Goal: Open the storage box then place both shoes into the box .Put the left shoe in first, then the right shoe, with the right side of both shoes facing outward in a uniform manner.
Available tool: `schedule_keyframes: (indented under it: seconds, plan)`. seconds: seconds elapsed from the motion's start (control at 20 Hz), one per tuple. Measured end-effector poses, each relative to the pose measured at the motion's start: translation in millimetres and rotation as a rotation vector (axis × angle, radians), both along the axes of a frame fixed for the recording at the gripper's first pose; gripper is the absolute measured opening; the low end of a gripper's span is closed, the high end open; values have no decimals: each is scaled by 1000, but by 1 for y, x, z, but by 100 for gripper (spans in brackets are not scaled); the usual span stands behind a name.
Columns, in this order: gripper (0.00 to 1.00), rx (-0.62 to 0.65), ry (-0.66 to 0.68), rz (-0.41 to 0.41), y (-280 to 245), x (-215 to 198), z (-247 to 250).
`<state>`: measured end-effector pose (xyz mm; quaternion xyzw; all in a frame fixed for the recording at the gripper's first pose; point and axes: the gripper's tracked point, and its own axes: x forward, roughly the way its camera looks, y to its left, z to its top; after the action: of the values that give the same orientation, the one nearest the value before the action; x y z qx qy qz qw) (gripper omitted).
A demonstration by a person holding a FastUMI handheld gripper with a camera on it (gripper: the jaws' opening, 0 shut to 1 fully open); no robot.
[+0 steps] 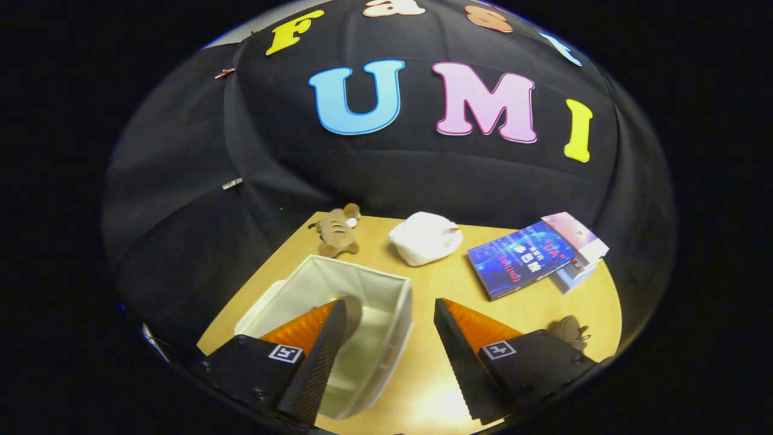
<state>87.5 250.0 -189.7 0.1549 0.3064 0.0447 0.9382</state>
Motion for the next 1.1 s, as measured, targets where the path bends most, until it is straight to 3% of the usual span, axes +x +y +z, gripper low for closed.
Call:
schedule_keyframes:
  seconds: [0.3,0.6,0.9,1.1]
  plan:
    - [93,-68,36,-57,-113,-52,-37]
    - [93,-125,154,-133,-214,-112,-107]
    - [94,-200,288,-155,-277,-149,-186]
    - [93,-206,372,-137,-289,-157,-236]
